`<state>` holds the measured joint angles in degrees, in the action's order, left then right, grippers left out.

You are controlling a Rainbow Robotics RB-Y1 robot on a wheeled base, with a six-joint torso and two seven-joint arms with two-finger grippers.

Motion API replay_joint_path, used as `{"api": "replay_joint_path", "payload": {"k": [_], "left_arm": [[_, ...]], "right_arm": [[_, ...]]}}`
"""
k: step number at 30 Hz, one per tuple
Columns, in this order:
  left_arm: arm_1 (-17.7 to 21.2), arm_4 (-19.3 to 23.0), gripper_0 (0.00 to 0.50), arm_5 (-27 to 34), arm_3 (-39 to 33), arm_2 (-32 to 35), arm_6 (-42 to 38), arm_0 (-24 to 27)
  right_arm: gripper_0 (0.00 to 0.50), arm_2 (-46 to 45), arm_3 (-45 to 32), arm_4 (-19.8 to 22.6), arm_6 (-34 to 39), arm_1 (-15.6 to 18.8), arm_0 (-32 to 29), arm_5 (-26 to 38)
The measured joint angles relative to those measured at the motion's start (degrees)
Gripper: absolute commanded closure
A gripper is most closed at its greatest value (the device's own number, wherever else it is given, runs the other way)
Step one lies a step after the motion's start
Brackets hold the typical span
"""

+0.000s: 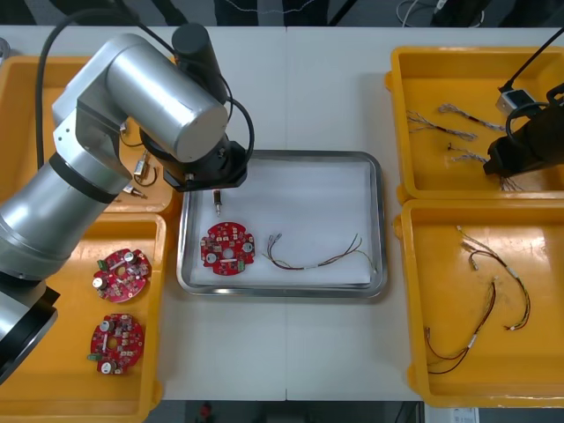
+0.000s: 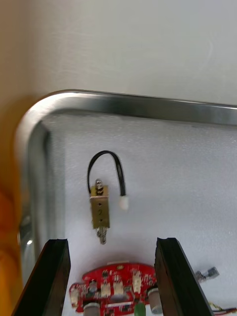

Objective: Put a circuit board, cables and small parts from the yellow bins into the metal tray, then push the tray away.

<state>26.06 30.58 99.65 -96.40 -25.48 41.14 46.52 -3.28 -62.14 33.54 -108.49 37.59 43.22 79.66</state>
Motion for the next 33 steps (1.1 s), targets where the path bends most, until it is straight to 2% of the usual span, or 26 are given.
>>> {"api": "replay_joint_path", "payload": {"k": [8,12,19,24,25,27,28,29,30,31,32,33], "left_arm": [[0.15,0.34,0.000,6.65,-1.55,9.22,-1.42,0.39],[1.44,0.35,0.000,8.46,-1.55,12.81,-1.42,0.59],[6.32,0.37,0.000,9.00,-0.89,16.11,-1.42,0.59],[9.14,0.67,0.000,6.45,3.40,18.10,-1.41,0.63],[9.47,0.68,0.000,5.67,4.56,18.51,-1.40,0.70],[9.97,0.68,0.000,4.30,7.30,19.23,-1.36,1.14],[10.13,0.68,0.000,3.54,8.82,19.44,-1.34,1.46],[10.31,0.67,0.000,2.47,10.55,19.64,-1.34,1.84],[10.42,0.65,0.000,1.34,12.05,19.81,-1.33,2.26],[10.46,0.61,0.000,0.05,13.63,19.97,-1.32,2.70],[10.46,0.59,0.000,-0.98,14.93,20.08,-1.31,3.12],[10.46,0.57,0.000,-1.80,16.02,20.20,-1.31,3.52]], "right_arm": [[0.000,1.25,0.01,-0.26,0.12,-0.02,-0.30,-2.03],[0.000,1.71,0.01,-0.32,0.14,-0.03,-0.80,-2.88],[0.000,1.92,0.01,-0.49,0.23,-0.04,-1.74,-2.96],[0.000,1.92,0.01,-0.49,1.34,-0.05,-1.84,-2.99],[0.012,1.92,0.01,-0.49,1.57,-0.05,-1.84,-3.00],[0.051,1.93,0.01,-0.48,1.77,-0.05,-1.84,-3.00],[0.099,1.94,0.01,-0.48,1.77,-0.05,-1.84,-3.01],[0.171,1.96,0.01,-0.47,1.77,-0.05,-1.86,-3.03],[0.281,1.97,0.01,-0.45,1.79,-0.05,-1.88,-3.09],[0.327,2.00,0.01,-0.41,1.80,-0.05,-1.90,-3.27],[0.484,2.05,0.00,-0.38,1.81,-0.05,-1.94,-3.50],[0.500,2.15,0.00,-0.35,1.83,-0.05,-1.97,-3.69]]}}
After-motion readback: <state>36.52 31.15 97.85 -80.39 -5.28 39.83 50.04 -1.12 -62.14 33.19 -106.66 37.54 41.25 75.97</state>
